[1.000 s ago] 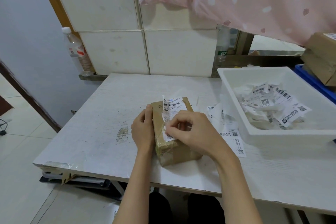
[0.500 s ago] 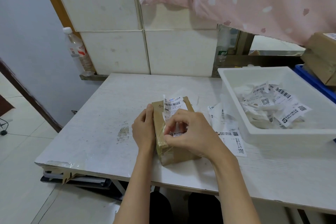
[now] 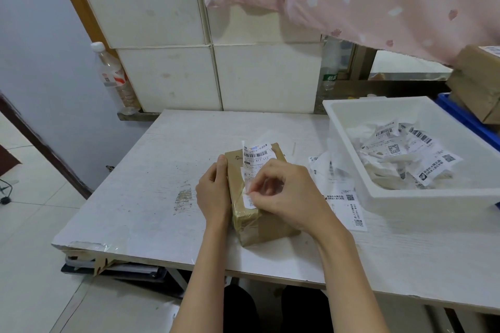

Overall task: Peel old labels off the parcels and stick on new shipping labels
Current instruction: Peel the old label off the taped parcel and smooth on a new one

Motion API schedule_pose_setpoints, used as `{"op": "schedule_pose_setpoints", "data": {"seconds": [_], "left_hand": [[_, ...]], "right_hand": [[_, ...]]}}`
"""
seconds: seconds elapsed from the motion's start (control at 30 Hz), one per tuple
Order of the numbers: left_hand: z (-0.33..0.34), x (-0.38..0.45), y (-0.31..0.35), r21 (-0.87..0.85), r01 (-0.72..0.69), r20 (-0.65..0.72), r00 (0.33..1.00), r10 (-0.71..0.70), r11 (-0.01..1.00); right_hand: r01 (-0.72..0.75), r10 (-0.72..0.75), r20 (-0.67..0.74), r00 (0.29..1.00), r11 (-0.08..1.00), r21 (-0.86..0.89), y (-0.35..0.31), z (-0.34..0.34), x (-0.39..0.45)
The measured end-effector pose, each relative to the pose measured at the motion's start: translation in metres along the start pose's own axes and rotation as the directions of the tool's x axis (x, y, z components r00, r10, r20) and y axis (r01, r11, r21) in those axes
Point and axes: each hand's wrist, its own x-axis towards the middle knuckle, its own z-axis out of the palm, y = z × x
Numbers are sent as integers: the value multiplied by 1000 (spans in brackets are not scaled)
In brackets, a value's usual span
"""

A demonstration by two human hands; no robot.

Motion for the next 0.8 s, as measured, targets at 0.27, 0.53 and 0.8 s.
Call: {"op": "schedule_pose_setpoints", "data": {"seconds": [0.27, 0.53, 0.8], "left_hand": [[0, 0, -1, 0, -9, -5, 1000, 9, 1000], [1, 1, 0, -7, 15, -4, 1000, -15, 1000], [0, 0, 0, -7, 2, 2, 1000, -2, 1000]], "right_hand": [[3, 4, 113, 994, 998, -60, -4, -4, -2], [20, -13, 92, 996, 997, -80, 0, 2, 0], [39, -36, 20, 999, 984, -174, 2, 4, 1]]}}
